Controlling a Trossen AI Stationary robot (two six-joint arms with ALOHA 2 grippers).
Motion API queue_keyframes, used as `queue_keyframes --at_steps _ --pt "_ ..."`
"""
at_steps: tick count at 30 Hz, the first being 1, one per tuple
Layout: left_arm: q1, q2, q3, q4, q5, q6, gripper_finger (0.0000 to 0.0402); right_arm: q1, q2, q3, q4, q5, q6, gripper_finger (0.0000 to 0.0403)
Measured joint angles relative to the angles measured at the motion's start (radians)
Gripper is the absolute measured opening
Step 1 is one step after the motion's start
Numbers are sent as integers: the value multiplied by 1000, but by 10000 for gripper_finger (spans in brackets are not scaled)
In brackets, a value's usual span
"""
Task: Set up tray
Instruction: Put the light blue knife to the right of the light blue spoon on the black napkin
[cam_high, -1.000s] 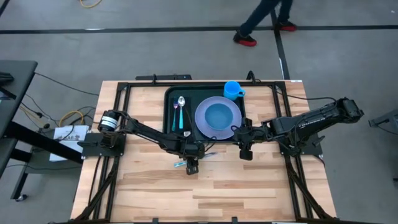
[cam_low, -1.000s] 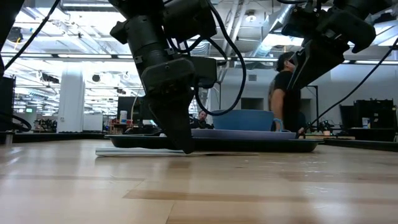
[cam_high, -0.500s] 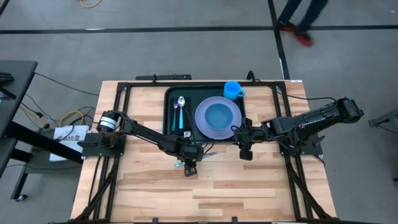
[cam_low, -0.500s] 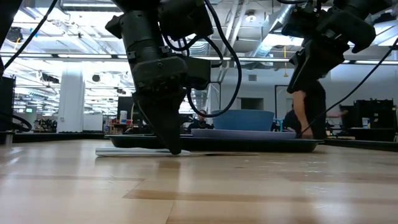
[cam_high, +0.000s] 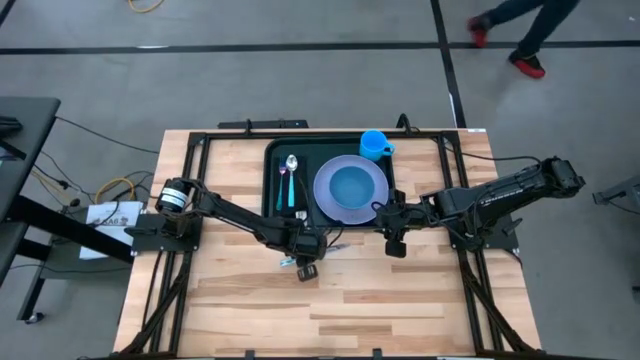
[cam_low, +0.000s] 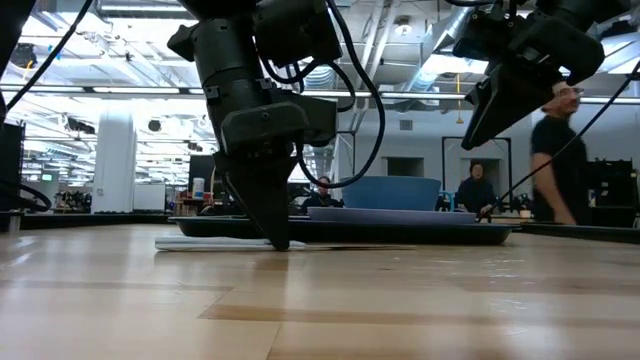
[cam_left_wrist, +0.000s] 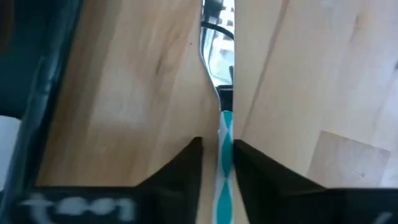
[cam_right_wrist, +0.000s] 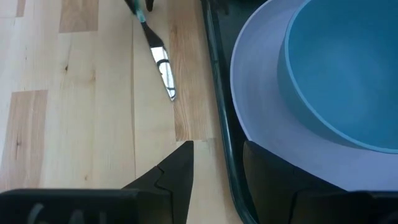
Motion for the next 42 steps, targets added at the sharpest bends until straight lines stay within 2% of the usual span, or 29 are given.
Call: queue_keyframes --at_steps 5,11,16,20,28,31,34,42 --pt "-1 0 -1 9 -11 -19 14 0 0 0 0 0 0 134" --pt "-32 -3 0 59 -35 -94 13 0 0 0 0 0 0 133" --pt "-74 -19 31 30 25 -168 6 0 0 0 0 0 0 134" --pt "-97 -76 61 2 29 -252 7 0 0 0 0 0 0 133" --pt "-105 -199 151 -277 -141 -427 6 0 0 -1 0 0 0 134" --pt "-77 -238 177 -385 -211 -482 6 0 0 -1 0 0 0 133" --pt "-22 -278 191 -417 -217 -519 7 0 0 -1 1 0 0 134" --pt "214 -292 193 -431 -37 -552 16 0 0 -1 0 0 0 132"
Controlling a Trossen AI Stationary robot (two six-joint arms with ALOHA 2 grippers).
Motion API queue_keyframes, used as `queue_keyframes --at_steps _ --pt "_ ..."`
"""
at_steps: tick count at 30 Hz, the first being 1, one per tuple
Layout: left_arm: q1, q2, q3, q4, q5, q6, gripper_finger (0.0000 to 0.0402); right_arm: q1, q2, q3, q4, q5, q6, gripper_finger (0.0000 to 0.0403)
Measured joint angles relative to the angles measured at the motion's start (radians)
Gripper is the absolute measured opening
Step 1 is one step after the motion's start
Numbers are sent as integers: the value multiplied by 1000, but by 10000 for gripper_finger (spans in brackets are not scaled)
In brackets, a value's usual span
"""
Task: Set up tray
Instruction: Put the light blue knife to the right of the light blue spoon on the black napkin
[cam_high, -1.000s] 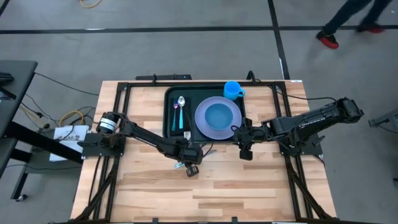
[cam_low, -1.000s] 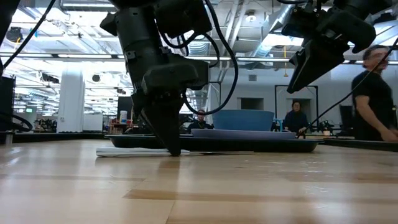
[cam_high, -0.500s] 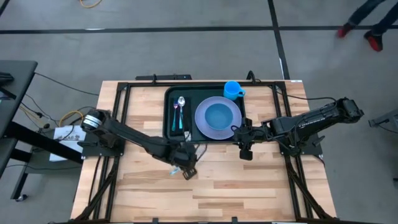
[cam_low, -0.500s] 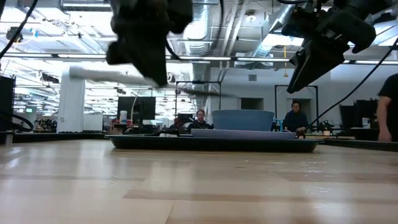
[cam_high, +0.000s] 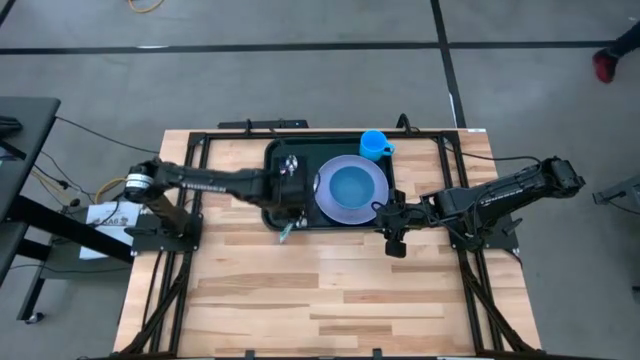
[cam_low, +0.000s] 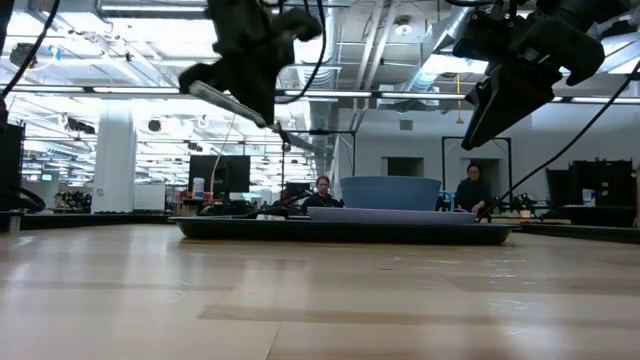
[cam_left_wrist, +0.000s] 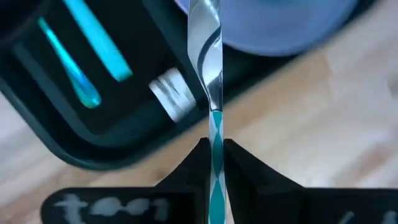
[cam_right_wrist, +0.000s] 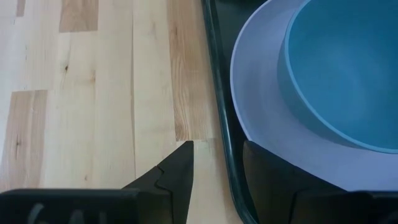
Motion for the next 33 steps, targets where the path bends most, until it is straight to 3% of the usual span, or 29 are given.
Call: queue_keyframes --at_steps 7,13,21,29,33 --pt "189 2 0 18 -86 -3 16 0 0 0 0 0 -1 134" --pt "293 2 0 22 -58 0 16 0 0 0 0 0 -2 133" --pt "343 69 1 72 -130 -53 16 0 0 0 0 0 -2 133" --pt "374 237 0 178 -1 -53 16 0 0 0 -5 0 -2 134" --pt "375 250 0 187 -14 -54 16 0 0 0 -6 0 -2 133"
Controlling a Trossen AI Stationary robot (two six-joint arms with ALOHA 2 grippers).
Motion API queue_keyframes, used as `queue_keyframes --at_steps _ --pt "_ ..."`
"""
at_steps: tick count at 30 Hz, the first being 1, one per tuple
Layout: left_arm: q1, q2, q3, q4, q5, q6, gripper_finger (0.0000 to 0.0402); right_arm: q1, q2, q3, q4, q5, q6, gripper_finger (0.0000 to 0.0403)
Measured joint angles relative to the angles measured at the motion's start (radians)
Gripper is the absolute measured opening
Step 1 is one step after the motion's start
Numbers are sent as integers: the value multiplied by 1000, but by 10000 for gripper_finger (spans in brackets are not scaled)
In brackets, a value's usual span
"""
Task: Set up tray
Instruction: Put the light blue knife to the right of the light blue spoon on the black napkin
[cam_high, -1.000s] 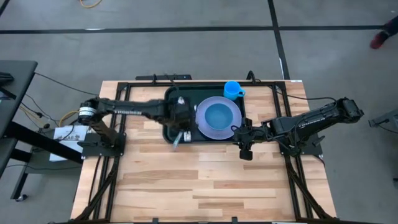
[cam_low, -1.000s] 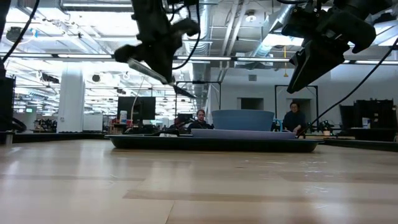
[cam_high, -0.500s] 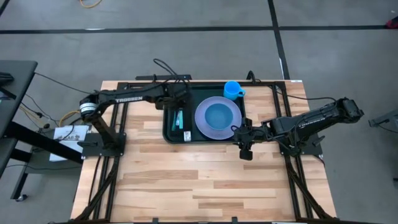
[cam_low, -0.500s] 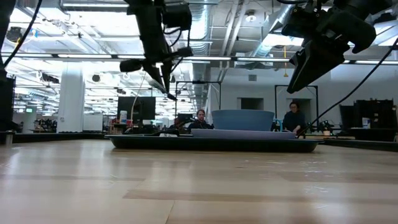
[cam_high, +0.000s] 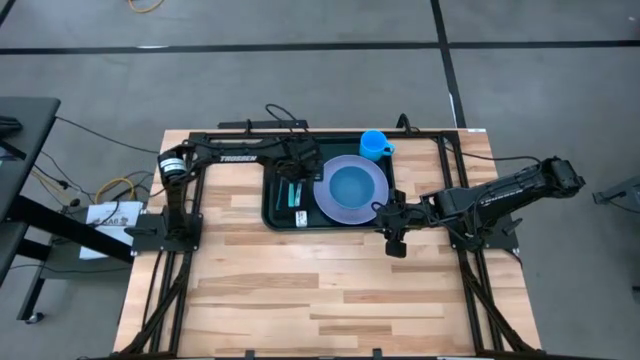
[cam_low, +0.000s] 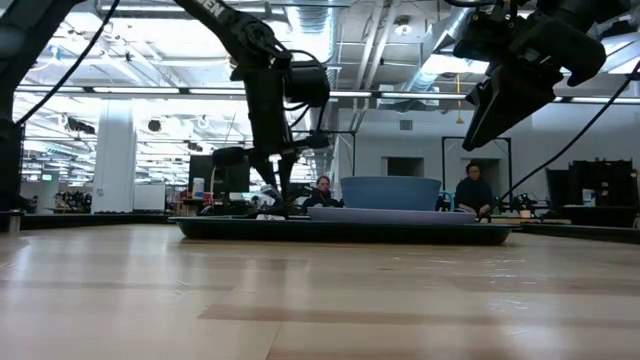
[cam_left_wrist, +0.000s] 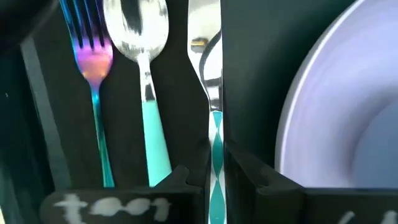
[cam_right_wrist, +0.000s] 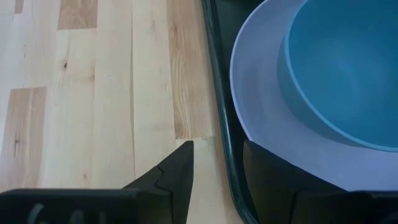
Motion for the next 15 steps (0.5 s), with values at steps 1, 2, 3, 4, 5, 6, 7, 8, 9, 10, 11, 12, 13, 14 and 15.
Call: queue_keyframes --at_steps 1,2,3,4,5,6,7,8,9,10,11,12,13,14,15 --pt "0 -1 0 4 -15 -3 16 0 0 0 0 0 0 133" --pt "0 -1 0 6 -27 -7 16 0 0 0 0 0 -3 133" --pt "-2 -1 0 4 -40 -12 16 0 0 0 0 0 -5 133" --pt "-5 -1 0 3 -46 -19 16 0 0 0 1 0 -5 134" --pt "-8 -1 0 4 -55 -25 16 0 0 0 0 0 -6 134" --pt "-13 -1 0 5 -65 -32 16 0 0 0 0 0 -7 134" --pt "-18 0 0 4 -76 -39 16 0 0 0 1 0 -7 134" --pt "-23 5 1 7 -93 -50 16 0 0 0 1 0 -6 134" --pt "-24 9 1 9 -100 -59 16 0 0 0 1 0 -6 133" --pt "-24 12 0 9 -97 -67 16 0 0 0 1 0 -6 133" --pt "-24 12 0 6 -97 -71 16 0 0 0 2 0 -6 133" --pt "-27 13 0 12 -100 -76 16 0 0 0 2 0 -6 133" --pt "-30 20 1 31 -105 -78 16 0 0 0 2 0 -6 133" --pt "-31 26 2 49 -103 -79 16 0 0 0 2 0 -6 133" --pt "-32 31 1 55 -94 -78 16 0 0 0 2 0 -6 133"
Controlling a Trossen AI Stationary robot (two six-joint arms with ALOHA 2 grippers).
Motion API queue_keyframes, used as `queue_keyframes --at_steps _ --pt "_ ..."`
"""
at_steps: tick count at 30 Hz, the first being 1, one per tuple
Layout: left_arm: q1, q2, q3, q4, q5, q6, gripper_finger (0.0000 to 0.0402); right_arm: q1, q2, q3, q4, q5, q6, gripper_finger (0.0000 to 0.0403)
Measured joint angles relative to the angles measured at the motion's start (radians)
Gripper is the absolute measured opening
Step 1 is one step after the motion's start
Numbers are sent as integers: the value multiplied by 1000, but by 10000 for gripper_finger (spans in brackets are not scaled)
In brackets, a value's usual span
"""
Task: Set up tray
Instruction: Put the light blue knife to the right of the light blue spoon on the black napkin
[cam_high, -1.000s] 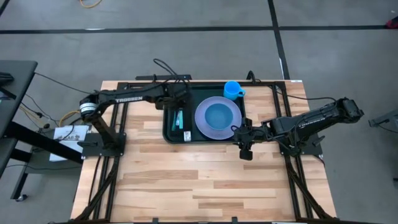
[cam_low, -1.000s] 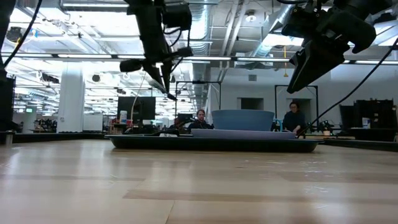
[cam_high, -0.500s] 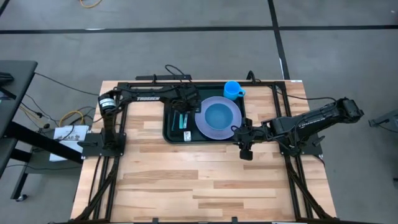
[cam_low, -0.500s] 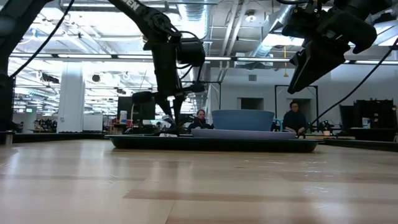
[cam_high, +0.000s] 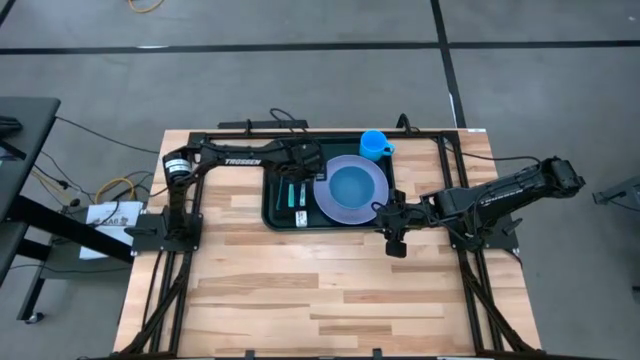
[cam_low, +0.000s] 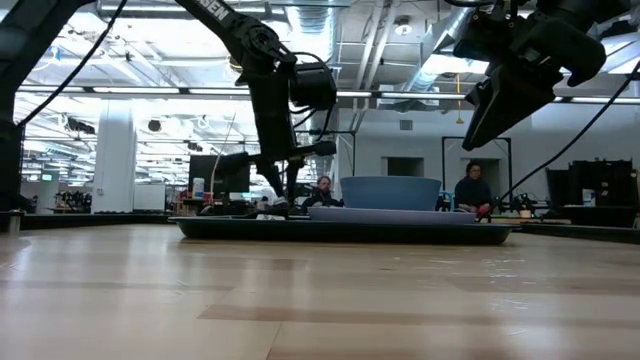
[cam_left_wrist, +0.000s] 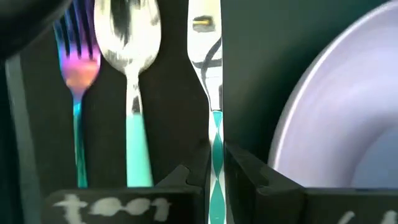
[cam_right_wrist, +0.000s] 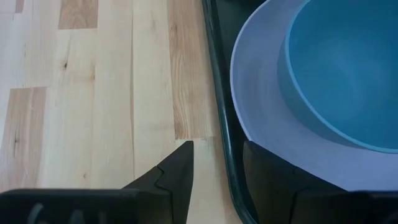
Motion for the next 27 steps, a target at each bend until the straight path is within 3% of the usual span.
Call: queue_keyframes --at_steps 27 --pt "-8 53 0 4 -17 0 16 -2 0 -55 4 0 -1 133"
